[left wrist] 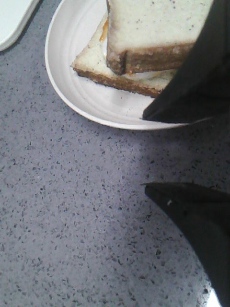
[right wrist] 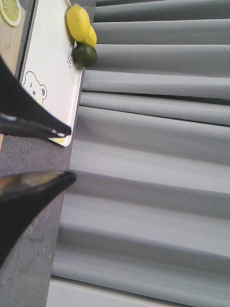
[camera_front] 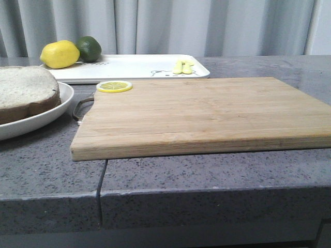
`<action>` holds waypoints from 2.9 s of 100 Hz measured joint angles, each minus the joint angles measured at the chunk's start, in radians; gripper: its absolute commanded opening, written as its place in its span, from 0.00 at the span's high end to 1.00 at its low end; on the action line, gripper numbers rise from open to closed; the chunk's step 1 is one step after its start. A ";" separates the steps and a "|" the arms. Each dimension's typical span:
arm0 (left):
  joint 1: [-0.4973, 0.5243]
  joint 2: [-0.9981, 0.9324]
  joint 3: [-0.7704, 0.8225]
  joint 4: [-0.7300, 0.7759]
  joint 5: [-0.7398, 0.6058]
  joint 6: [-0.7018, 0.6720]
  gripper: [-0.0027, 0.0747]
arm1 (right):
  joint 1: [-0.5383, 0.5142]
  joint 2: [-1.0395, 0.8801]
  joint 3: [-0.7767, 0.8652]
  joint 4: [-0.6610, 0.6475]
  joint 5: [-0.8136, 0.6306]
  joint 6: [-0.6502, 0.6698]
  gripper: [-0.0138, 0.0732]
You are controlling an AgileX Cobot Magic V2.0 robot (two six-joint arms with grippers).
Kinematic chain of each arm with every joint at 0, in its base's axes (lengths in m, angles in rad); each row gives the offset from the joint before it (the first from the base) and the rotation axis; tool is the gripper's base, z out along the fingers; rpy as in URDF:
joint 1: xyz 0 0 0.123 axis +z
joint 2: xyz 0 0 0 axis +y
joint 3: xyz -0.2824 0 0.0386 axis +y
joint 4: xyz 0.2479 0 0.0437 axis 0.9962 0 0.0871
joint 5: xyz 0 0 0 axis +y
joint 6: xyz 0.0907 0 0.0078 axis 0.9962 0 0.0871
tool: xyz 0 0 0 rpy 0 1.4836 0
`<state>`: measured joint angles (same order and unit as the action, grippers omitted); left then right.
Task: Place bread and move sandwich to tray
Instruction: 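Close the left gripper on the rim of the white plate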
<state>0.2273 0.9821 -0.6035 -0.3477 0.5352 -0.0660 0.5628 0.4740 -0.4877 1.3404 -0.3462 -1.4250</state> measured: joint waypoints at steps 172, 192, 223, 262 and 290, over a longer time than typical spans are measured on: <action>0.000 0.230 -0.039 -0.281 -0.022 0.263 0.62 | 0.000 0.000 0.000 0.005 0.000 -0.001 0.61; 0.000 0.230 -0.039 -0.294 -0.022 0.263 0.78 | 0.000 0.000 0.000 0.005 0.000 -0.001 0.61; 0.000 0.230 -0.040 -0.303 -0.022 0.263 0.99 | 0.000 0.000 0.000 0.005 0.000 -0.001 0.61; 0.000 0.230 -0.041 -0.305 -0.011 0.268 0.99 | 0.000 0.000 0.000 0.005 0.000 -0.001 0.61; 0.000 0.168 -0.041 -0.329 0.032 0.268 0.99 | 0.000 0.000 0.000 0.005 -0.002 -0.001 0.61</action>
<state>0.2273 1.1502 -0.6449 -0.6770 0.5676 0.2016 0.5628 0.4740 -0.4877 1.3459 -0.3480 -1.4257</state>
